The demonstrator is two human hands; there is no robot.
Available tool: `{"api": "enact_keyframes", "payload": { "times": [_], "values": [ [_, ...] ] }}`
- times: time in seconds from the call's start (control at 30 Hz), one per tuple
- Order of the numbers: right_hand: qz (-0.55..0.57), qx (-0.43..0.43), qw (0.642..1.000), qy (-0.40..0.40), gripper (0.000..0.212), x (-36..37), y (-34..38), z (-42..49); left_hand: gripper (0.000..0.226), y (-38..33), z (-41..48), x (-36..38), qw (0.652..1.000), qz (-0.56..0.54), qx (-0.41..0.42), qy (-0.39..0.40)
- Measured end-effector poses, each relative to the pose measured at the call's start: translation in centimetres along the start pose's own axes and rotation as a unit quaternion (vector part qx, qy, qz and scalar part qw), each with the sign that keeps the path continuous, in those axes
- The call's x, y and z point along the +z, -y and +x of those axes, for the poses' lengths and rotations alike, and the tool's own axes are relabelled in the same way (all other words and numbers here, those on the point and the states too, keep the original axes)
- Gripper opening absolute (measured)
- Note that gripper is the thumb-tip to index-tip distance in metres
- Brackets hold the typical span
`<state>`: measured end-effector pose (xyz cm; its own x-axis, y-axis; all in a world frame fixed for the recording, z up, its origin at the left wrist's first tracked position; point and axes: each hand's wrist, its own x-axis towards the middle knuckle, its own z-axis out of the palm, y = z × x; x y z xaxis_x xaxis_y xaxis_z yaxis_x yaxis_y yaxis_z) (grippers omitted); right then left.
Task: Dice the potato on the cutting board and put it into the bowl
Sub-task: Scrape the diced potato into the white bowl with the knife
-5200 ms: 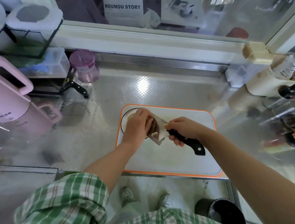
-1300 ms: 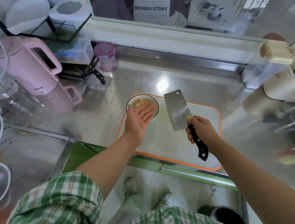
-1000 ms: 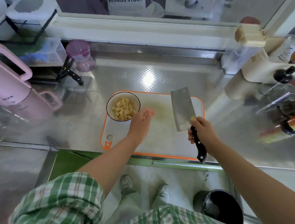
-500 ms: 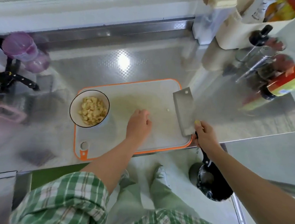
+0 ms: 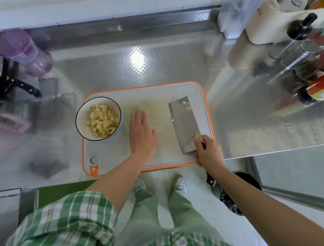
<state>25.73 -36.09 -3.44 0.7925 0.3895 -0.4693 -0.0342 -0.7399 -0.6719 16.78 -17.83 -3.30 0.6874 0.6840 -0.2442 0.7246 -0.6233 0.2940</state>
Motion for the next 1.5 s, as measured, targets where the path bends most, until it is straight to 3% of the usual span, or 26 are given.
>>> {"api": "enact_keyframes", "payload": {
  "times": [0.17, 0.47, 0.8, 1.13, 1.37, 1.5],
  "values": [
    [-0.058, -0.024, 0.998, -0.014, 0.035, 1.4, 1.3, 0.5, 0.062, 1.4, -0.7, 0.0, 1.000, -0.008, 0.005, 0.008],
    [-0.114, -0.081, 0.990, 0.032, 0.040, 2.2, 2.3, 0.5, 0.060, 2.9, -1.2, 0.2, 0.999, 0.006, 0.040, 0.012],
    [-0.109, -0.115, 0.984, 0.078, 0.040, 2.1, 2.3, -0.8, 0.061, 5.2, -5.2, 0.3, 0.998, 0.013, 0.064, -0.009],
    [-0.100, -0.119, 0.984, 0.088, 0.042, 3.7, 2.3, -3.0, 0.055, 7.7, -8.2, 0.2, 0.998, -0.018, 0.002, -0.057],
    [0.111, -0.024, 0.985, 0.131, 0.031, 4.0, 3.8, -5.1, 0.043, 8.6, -8.7, -2.5, 0.984, -0.058, 0.129, -0.104],
    [0.149, -0.016, 0.983, 0.106, 0.030, 3.4, 6.4, -6.1, 0.040, 8.8, -8.4, -4.5, 0.963, -0.030, 0.231, -0.136]
  ]
}}
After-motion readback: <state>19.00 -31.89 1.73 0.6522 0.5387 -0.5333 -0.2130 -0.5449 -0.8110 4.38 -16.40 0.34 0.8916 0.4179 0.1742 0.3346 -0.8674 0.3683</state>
